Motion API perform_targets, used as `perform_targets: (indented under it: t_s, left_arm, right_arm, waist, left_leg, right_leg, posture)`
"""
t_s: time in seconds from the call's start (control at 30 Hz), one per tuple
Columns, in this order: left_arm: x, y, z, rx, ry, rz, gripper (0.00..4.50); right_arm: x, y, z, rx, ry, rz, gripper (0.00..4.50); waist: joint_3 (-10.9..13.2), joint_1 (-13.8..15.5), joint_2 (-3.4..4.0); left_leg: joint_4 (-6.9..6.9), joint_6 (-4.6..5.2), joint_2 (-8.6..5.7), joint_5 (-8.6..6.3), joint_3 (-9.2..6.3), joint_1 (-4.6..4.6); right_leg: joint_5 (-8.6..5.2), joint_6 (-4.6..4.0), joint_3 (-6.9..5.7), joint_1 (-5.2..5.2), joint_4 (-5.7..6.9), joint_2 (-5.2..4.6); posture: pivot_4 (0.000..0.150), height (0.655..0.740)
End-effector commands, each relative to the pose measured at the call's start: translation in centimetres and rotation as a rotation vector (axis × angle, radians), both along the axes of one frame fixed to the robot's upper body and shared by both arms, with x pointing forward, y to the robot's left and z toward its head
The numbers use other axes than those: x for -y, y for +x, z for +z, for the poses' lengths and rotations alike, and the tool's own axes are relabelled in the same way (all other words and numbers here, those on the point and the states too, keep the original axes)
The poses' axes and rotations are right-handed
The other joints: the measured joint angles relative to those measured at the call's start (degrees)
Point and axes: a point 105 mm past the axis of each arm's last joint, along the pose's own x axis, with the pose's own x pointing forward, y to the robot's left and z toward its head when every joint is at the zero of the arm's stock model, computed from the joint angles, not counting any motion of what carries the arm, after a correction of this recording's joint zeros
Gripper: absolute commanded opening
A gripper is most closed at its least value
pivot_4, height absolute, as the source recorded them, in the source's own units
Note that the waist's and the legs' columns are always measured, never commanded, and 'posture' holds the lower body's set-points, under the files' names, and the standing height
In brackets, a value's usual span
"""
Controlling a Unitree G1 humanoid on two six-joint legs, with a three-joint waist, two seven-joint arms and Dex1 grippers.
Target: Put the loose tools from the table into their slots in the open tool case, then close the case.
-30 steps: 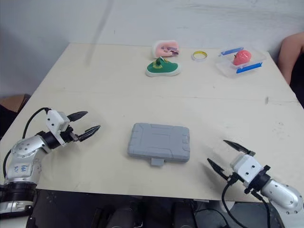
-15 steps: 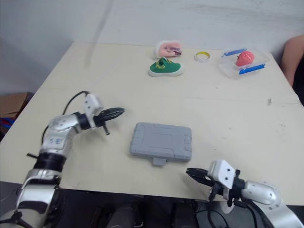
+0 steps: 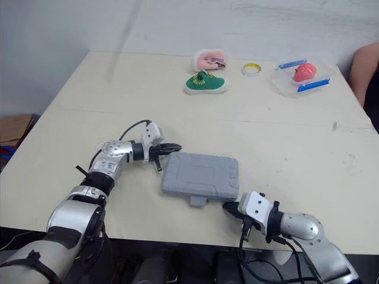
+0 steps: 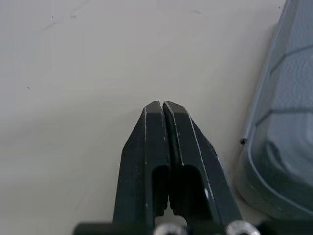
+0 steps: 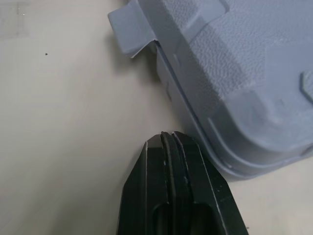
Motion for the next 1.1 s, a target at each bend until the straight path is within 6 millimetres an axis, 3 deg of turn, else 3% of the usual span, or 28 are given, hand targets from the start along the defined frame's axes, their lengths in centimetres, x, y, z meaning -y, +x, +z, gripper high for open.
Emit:
perform_targets:
  t_s: [0.03,0.17,0.3,0.7,0.9,0.97,1.1]
  left_arm:
    - [0.3,-1.2,0.6,0.0,0.003,-0.13,0.0]
    - [-0.3,-2.1,0.1,-0.017,0.018,-0.179,0.0]
    - [-2.5,-4.4,-0.9,-0.024,0.026,-0.199,0.0]
    - [-2.6,-9.0,-1.6,-0.037,-0.063,-0.074,0.0]
    - [-3.8,-9.0,-1.5,-0.026,-0.08,0.037,0.0]
    - [-4.5,-8.5,-0.3,0.015,-0.121,0.073,0.0]
    - [-3.7,-8.4,3.3,0.101,-0.227,-0.011,0.0]
  right_arm:
    - [0.9,1.0,-0.8,-0.007,-0.053,-0.038,0.06]
    - [1.4,1.7,-1.0,0.0,-0.09,-0.041,0.06]
    - [2.4,5.6,-0.3,0.055,-0.126,-0.083,0.06]
    - [3.5,10.2,0.0,0.099,-0.176,-0.132,0.06]
    - [4.5,10.2,0.1,0.104,-0.176,-0.15,0.06]
    - [5.6,9.4,0.1,0.103,-0.182,-0.166,0.06]
    - [7.0,6.8,0.2,0.081,-0.173,-0.164,0.06]
  waist:
    - [0.0,0.0,0.0]
    - [0.0,-0.7,-0.01]
    - [0.0,-2.3,-0.05]
    - [0.0,-2.3,-0.03]
    - [0.0,-2.1,-0.02]
    - [0.0,-1.9,-0.02]
    - [0.0,0.2,0.0]
  left_leg:
    - [0.01,0.0,0.0,0.0,0.0,0.0]
    - [0.0,0.0,0.0,0.0,-0.04,0.03]
    - [-0.02,-0.01,0.02,0.0,-0.02,0.14]
    - [0.0,-0.06,-0.02,0.06,-0.37,0.2]
    - [-0.03,-0.08,-0.02,0.06,-0.39,0.2]
    - [-0.05,-0.08,-0.03,0.06,-0.42,0.19]
    - [-0.06,-0.08,-0.09,0.04,-0.54,0.06]
  right_leg:
    - [0.0,0.0,0.0,0.0,0.0,0.0]
    - [0.0,0.0,0.07,0.05,-0.01,-0.01]
    - [0.0,0.0,0.2,0.15,0.0,-0.02]
    - [0.0,-0.02,0.31,0.34,0.02,-0.17]
    - [0.0,-0.03,0.29,0.34,0.0,-0.2]
    - [0.0,-0.03,0.27,0.34,-0.02,-0.21]
    - [0.0,-0.03,0.16,0.35,-0.18,-0.27]
  posture:
    - [0.15,0.74]
    - [0.15,0.74]
    - [0.15,0.74]
    - [0.15,0.74]
    - [0.15,0.74]
    - [0.15,0.74]
    - [0.15,0.74]
